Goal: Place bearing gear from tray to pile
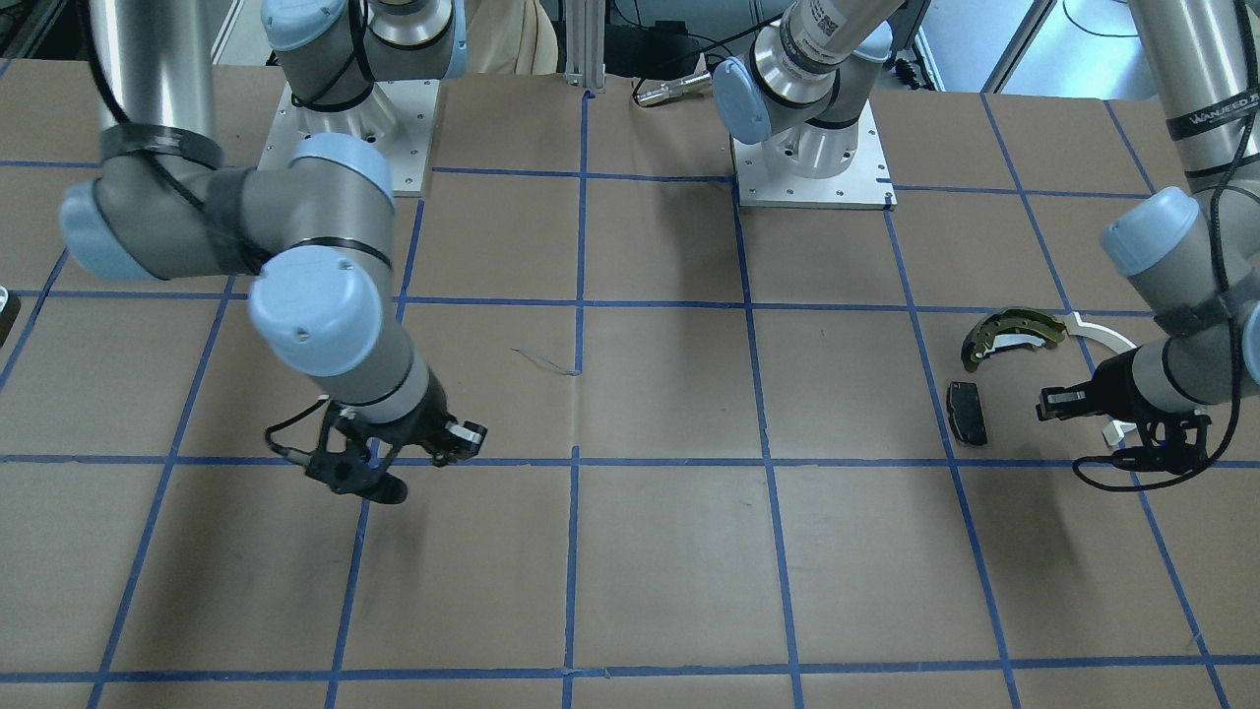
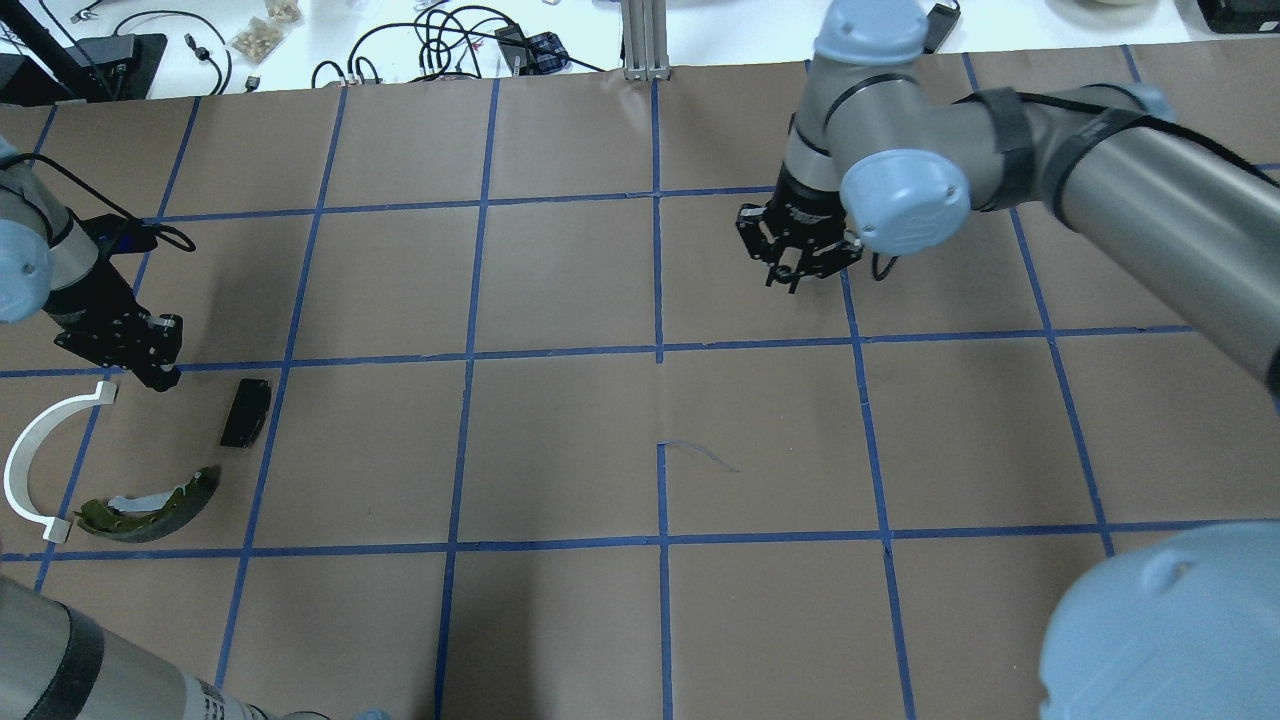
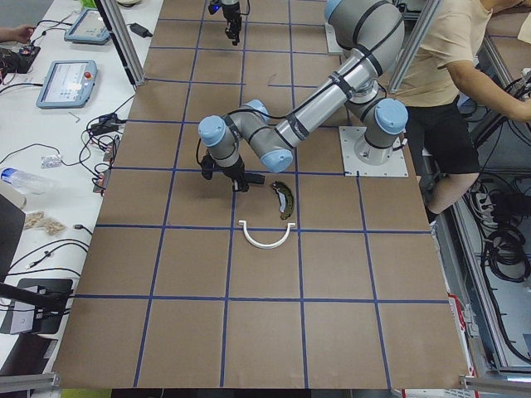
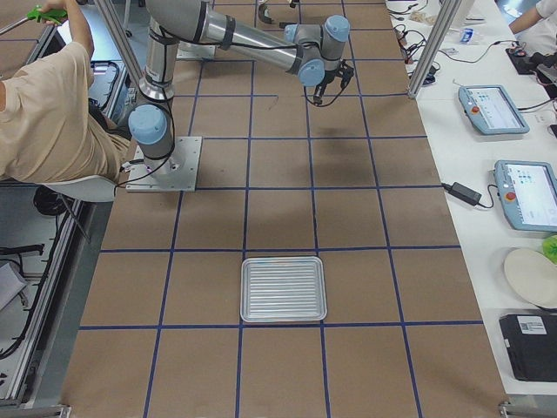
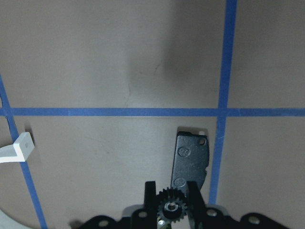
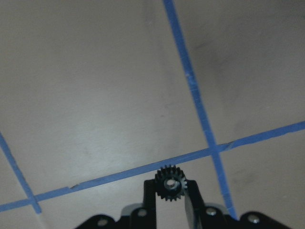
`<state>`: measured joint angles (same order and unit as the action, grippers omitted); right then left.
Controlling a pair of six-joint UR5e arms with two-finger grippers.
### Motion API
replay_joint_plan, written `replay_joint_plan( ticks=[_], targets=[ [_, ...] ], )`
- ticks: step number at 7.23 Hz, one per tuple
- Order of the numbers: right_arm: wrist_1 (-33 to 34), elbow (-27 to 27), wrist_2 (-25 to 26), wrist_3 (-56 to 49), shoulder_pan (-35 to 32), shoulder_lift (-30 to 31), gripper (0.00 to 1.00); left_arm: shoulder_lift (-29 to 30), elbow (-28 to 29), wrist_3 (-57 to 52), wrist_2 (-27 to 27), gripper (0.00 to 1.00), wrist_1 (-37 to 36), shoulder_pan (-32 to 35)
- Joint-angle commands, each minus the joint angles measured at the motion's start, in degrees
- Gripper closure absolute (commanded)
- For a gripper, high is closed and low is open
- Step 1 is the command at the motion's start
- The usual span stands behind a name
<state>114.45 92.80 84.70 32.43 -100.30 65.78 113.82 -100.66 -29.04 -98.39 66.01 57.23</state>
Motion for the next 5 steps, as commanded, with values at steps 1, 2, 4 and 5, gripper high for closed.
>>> replay_joint_plan(
  ticks=[1,2,4,5],
  targets=[
    [6.54,0.01,-0.07,15.59,-11.19,-3.89,0.99,-1.05,-5.67,0.04,-0.13,1.0,-5.71,-0.19],
    [9.53,0.1,-0.15,19.21,-12.98,-6.43,0.98,-0.97,-5.95,-0.05,-0.05,1.0,-5.72,-0.36],
    [11.14,0.1,-0.07,21.37,-13.61,-7.86,0.68,-0.27,-5.95,-0.23,0.04,1.0,-5.72,-0.36],
    [11.67,0.01,0.89,20.75,-13.61,-7.95,0.01,-0.01,-5.95,-0.31,0.04,0.74,-5.72,-0.36]
  ],
)
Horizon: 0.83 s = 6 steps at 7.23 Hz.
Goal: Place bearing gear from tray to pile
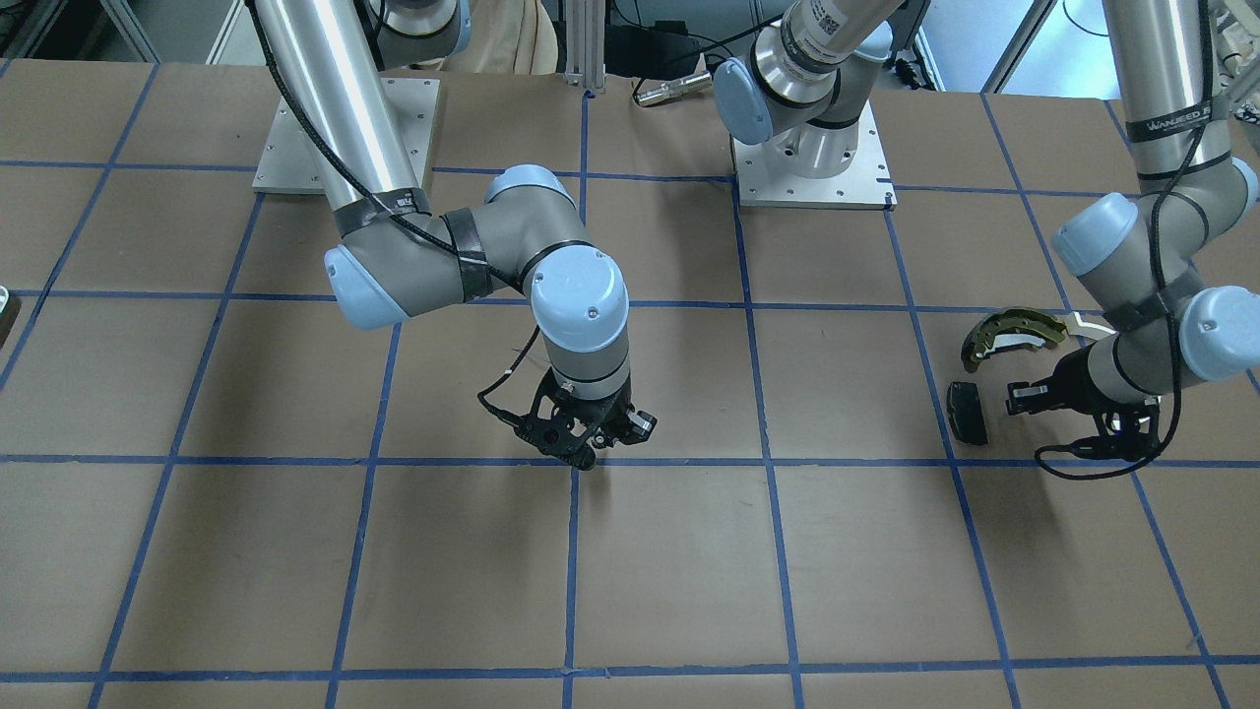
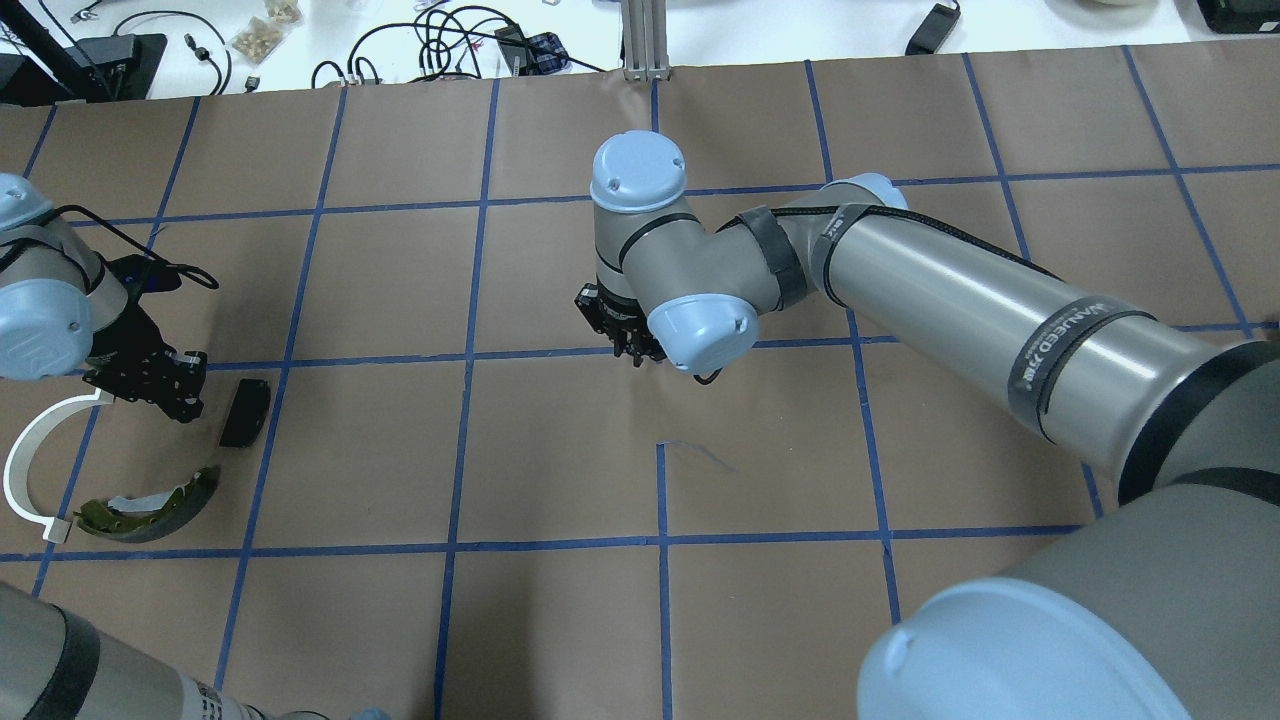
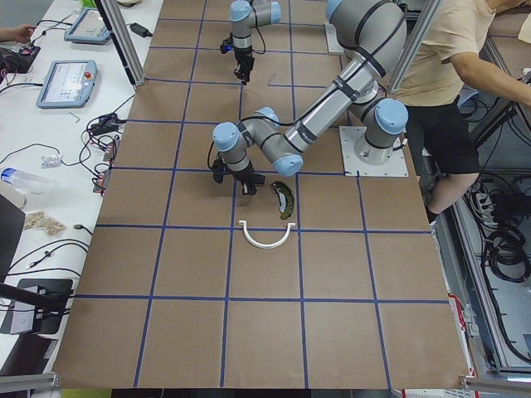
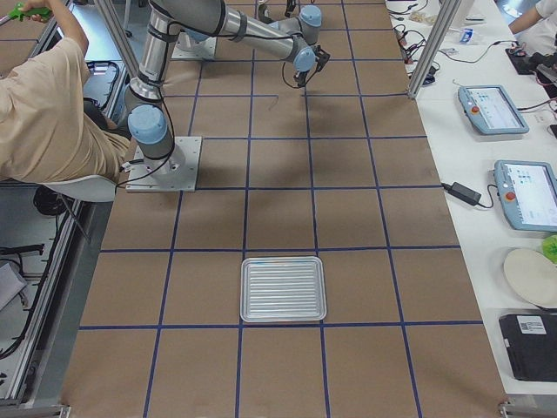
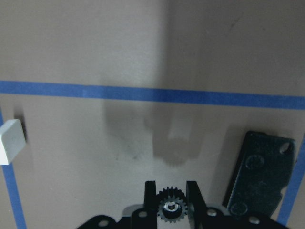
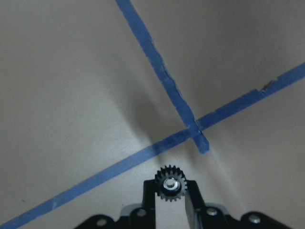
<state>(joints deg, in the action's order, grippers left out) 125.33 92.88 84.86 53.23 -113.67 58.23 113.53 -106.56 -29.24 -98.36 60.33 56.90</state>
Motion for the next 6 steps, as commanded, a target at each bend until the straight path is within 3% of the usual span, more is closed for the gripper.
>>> replay_joint_plan(
  ticks=[1,3,4,5,6],
  targets=[
    [0.88,-0.42,0.74,-2.06,-0.15,-0.31,0.0,0.03,-0.05,-0.03,0.27,0.05,-0.04,0.05],
    [-0.34,-2.69,0.74,-5.65,3.34,2.05,0.0,-0.76,-0.23,0.5,-0.16,0.0,0.4,0.22],
    [-3.31,-3.32,0.92,-12.12,6.93,5.2,0.0,-1.11,0.56,1.9,2.62,0.0,0.66,0.66],
    [-10.82,-3.32,2.4,-19.41,10.54,10.88,0.0,-1.64,3.7,3.48,6.13,0.0,1.45,0.84],
    [-17.68,-3.58,3.37,-28.01,15.01,15.9,0.0,-2.08,7.47,4.19,6.25,0.0,5.55,3.71]
  ],
)
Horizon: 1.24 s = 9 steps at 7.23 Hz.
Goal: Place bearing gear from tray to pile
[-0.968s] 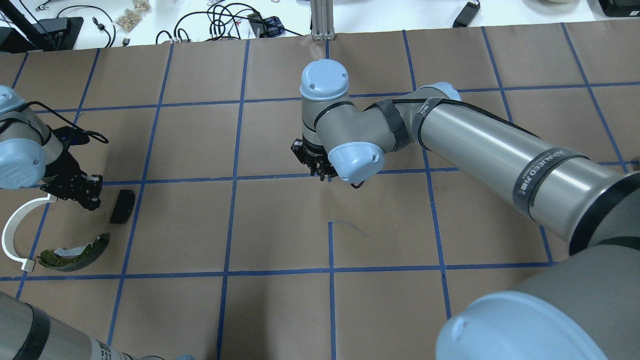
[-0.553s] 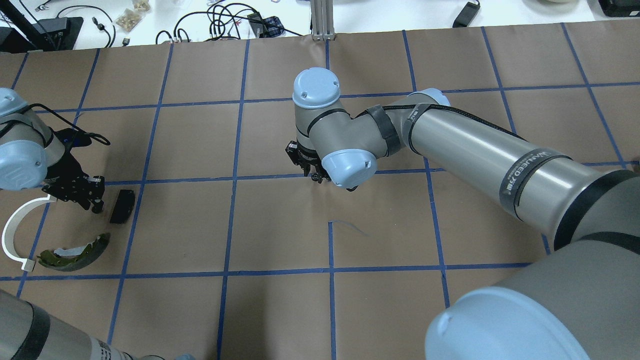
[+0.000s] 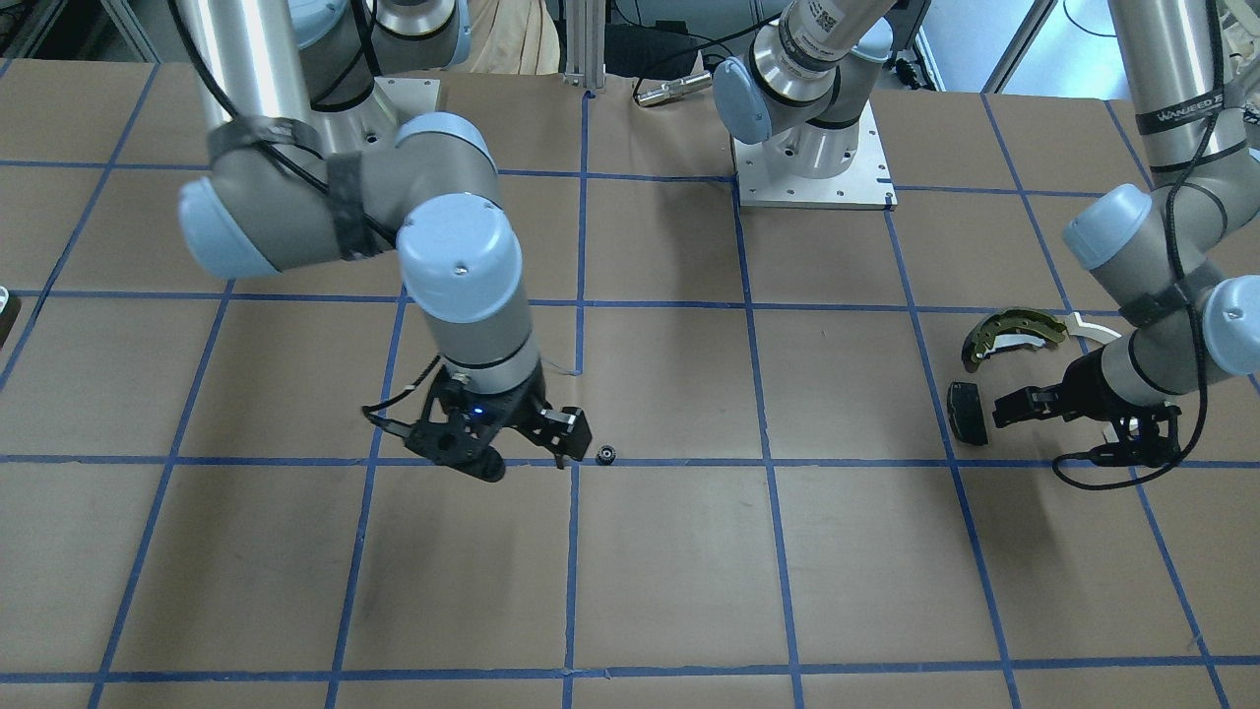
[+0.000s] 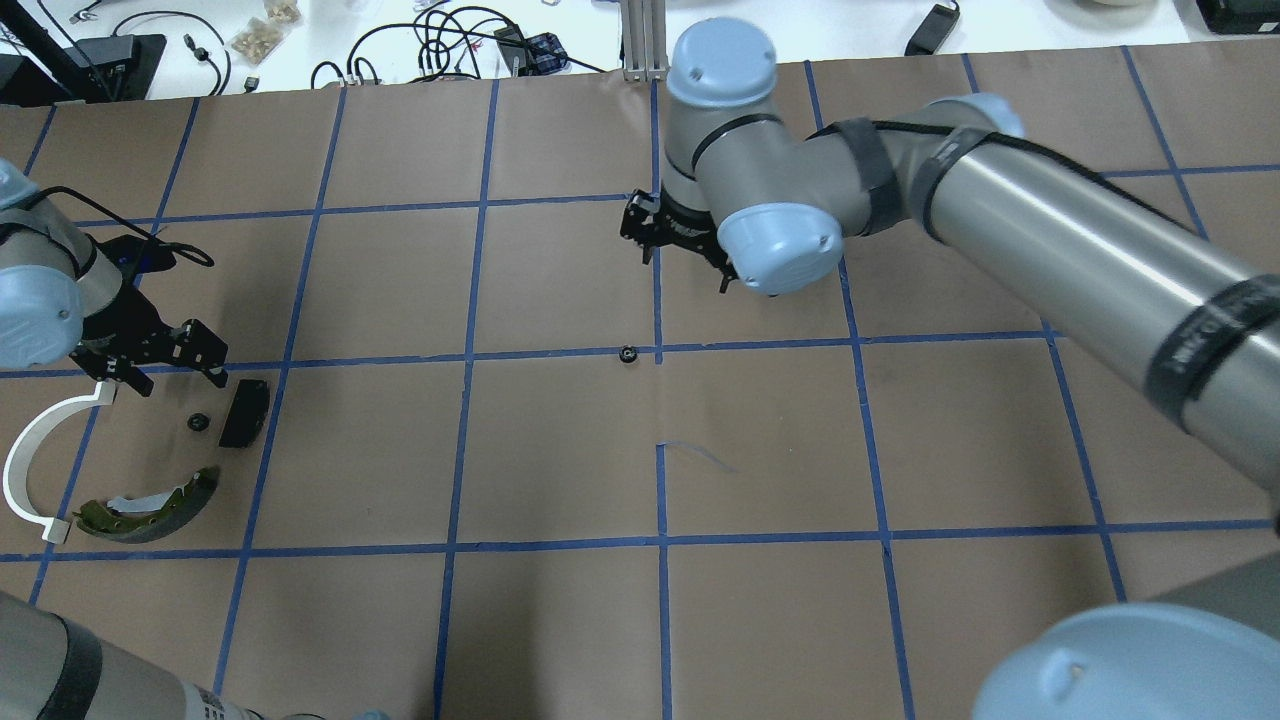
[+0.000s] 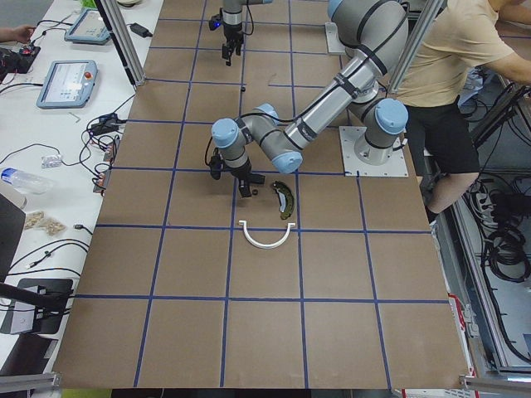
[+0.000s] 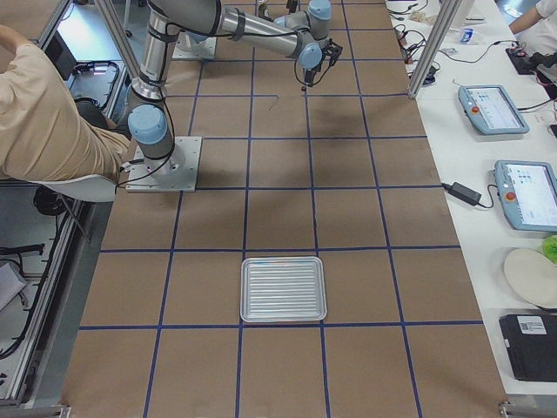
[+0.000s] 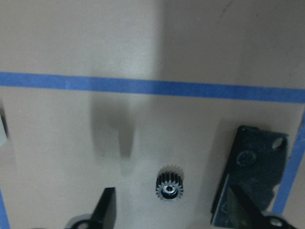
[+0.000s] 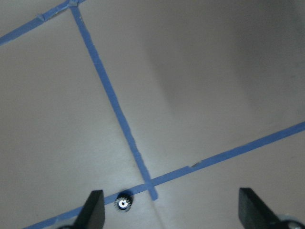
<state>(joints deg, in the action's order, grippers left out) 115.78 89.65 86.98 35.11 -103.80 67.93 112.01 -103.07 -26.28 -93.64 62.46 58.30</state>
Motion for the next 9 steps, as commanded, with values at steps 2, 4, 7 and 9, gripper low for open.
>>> replay_joint_plan(
  ticks=[2,4,7,9],
  targets=[
    [-18.45,-0.44,5.2,-21.11,11.67,15.17,0.0,-1.87,10.32,13.82,1.09,0.0,8.79,15.46],
    [-24.86,-3.06,5.57,-28.14,14.24,20.03,0.0,-1.27,11.57,19.64,1.44,0.0,8.3,27.87],
    [-29.47,-4.32,5.31,-28.52,13.9,20.66,0.0,1.01,10.88,26.98,2.23,0.0,4.26,40.54],
    [-29.38,-4.05,4.61,-28.52,13.54,20.15,0.0,3.99,10.43,31.01,5.13,0.0,1.02,45.39]
  ],
)
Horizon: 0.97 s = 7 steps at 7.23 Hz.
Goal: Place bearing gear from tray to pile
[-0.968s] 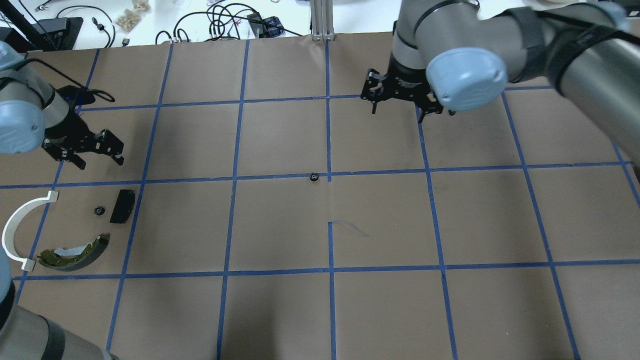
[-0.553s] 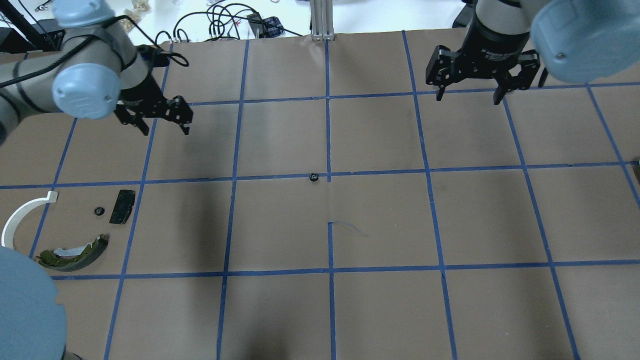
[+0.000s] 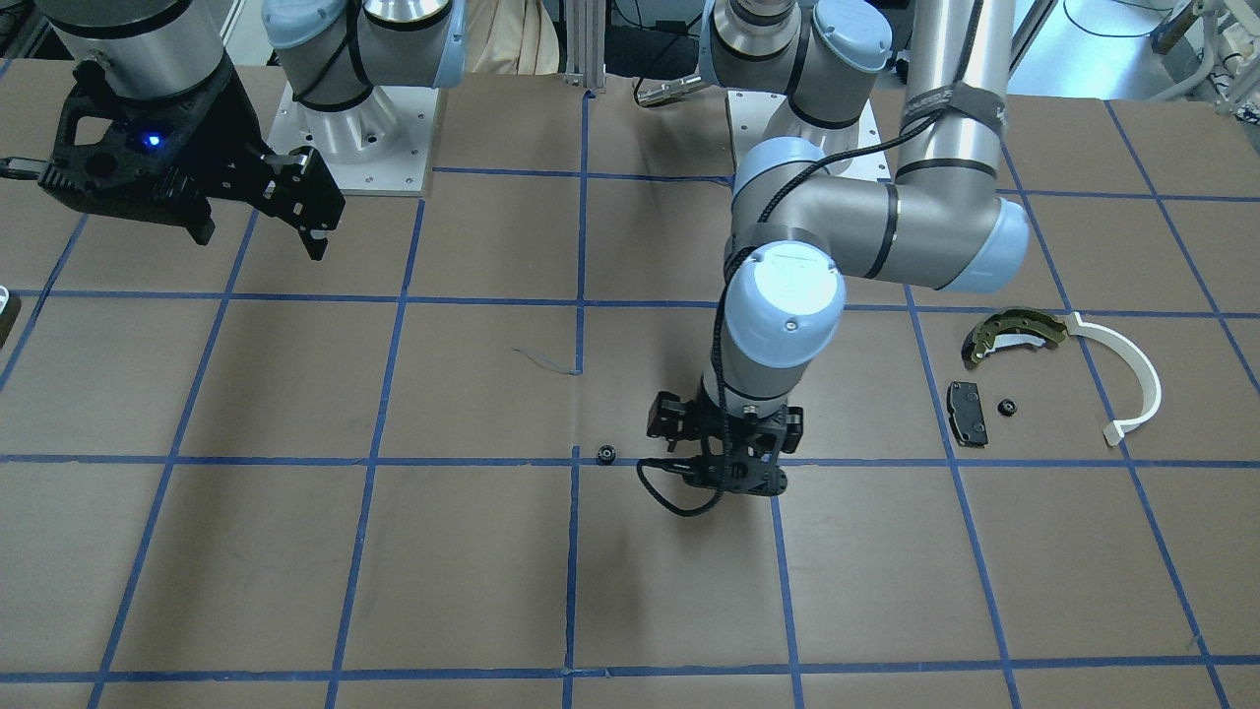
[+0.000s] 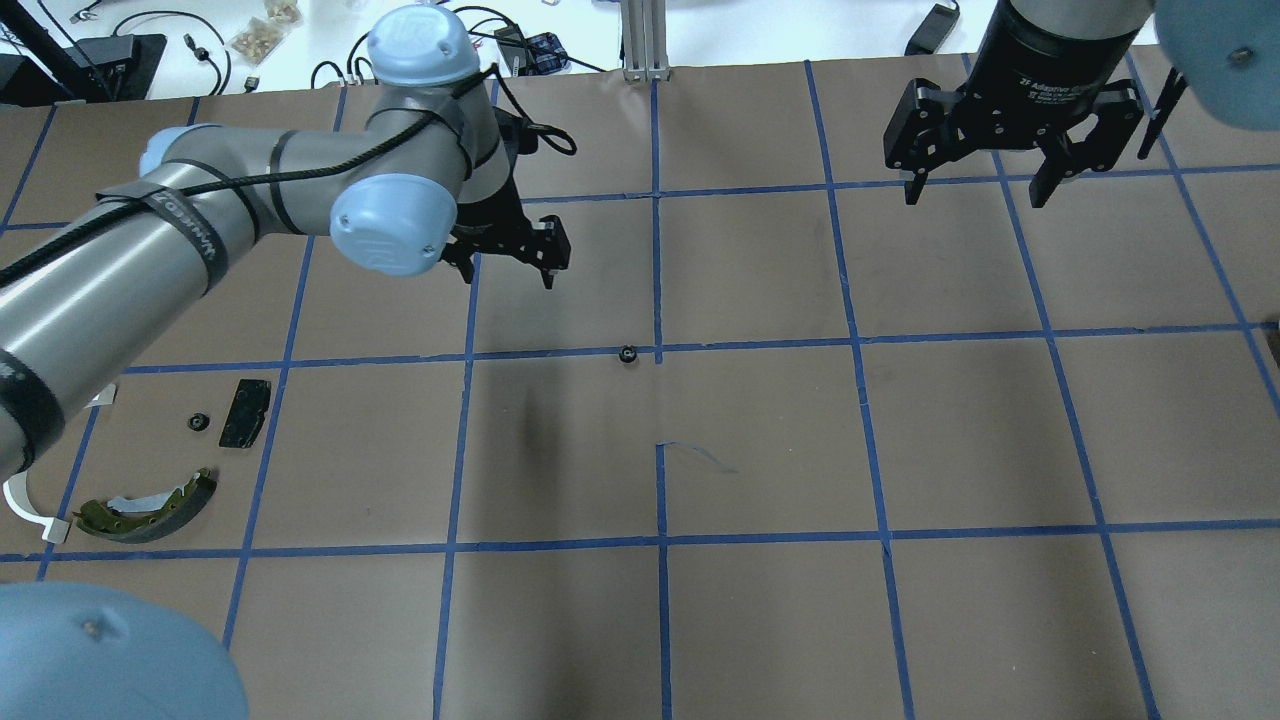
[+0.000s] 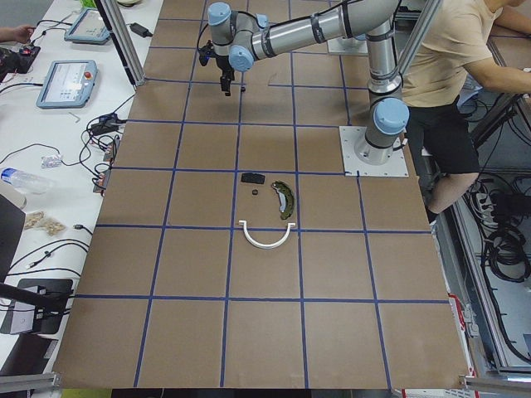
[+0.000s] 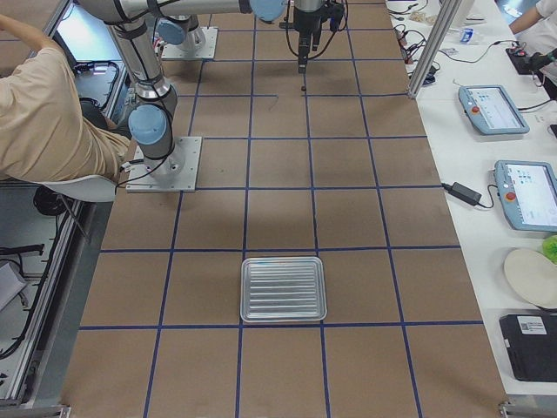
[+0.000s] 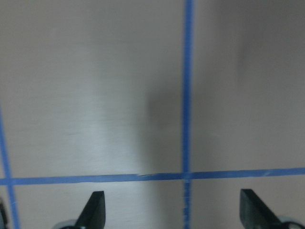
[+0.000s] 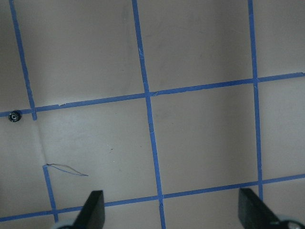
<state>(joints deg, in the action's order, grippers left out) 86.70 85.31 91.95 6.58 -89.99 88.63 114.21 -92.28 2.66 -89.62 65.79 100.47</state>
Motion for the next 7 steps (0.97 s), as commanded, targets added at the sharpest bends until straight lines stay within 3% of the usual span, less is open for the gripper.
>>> replay_joint_plan(
  ticks=[1,4,7],
  targets=[
    [-0.4,0.21,-0.37,0.01,-0.36,-2.39,0.0,3.11,-0.71,2.52,1.12,0.0,-5.12,5.42],
    [4.14,-0.23,-0.28,-2.09,-3.35,-3.55,0.0,6.8,-4.66,2.27,1.73,0.0,-14.87,6.32],
    [4.26,0.47,0.16,-2.19,-3.35,-3.55,0.0,8.65,-4.84,2.61,2.96,0.0,-15.08,7.37]
  ],
)
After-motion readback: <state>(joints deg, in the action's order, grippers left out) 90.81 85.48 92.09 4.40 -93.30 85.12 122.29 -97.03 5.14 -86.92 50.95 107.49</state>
